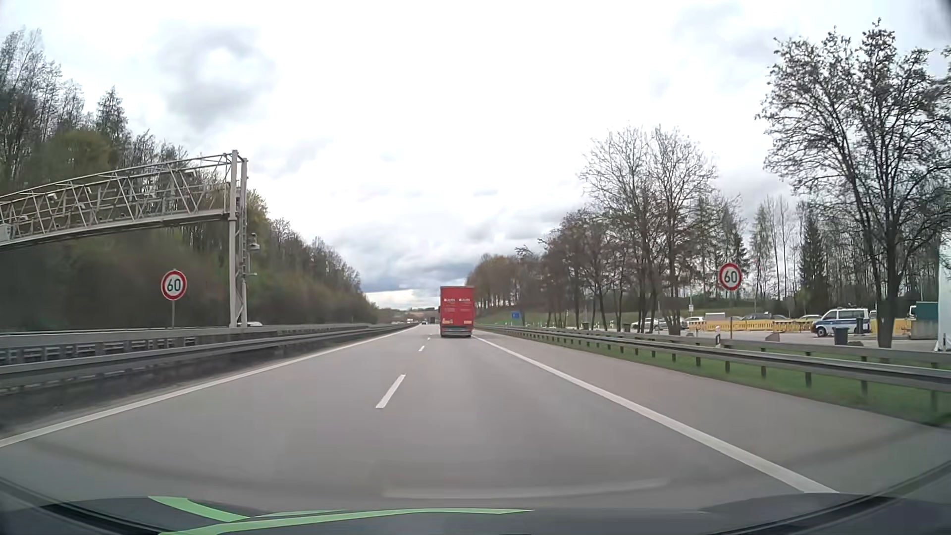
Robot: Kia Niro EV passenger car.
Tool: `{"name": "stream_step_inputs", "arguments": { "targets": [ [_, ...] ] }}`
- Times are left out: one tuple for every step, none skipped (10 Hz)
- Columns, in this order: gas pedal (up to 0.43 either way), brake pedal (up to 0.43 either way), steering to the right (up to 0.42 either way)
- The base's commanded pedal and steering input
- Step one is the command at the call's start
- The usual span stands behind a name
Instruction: Follow the waypoints while adhering to traffic rules and regulations
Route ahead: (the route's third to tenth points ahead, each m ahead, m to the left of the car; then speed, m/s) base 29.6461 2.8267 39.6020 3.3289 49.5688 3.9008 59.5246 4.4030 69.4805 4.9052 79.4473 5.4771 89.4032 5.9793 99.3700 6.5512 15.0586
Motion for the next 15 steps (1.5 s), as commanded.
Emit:
{"name": "stream_step_inputs", "arguments": {
  "targets": [
    [0.177, 0.000, -0.009],
    [0.177, 0.000, -0.009],
    [0.177, 0.000, -0.009],
    [0.177, 0.000, -0.009],
    [0.177, 0.000, -0.009],
    [0.177, 0.000, -0.009],
    [0.169, 0.000, -0.009],
    [0.169, 0.000, -0.009],
    [0.169, 0.000, -0.009],
    [0.169, 0.000, -0.009],
    [0.169, 0.000, -0.008],
    [0.169, 0.000, -0.009],
    [0.169, 0.000, -0.008],
    [0.169, 0.000, -0.009],
    [0.169, 0.000, -0.008]
  ]
}}
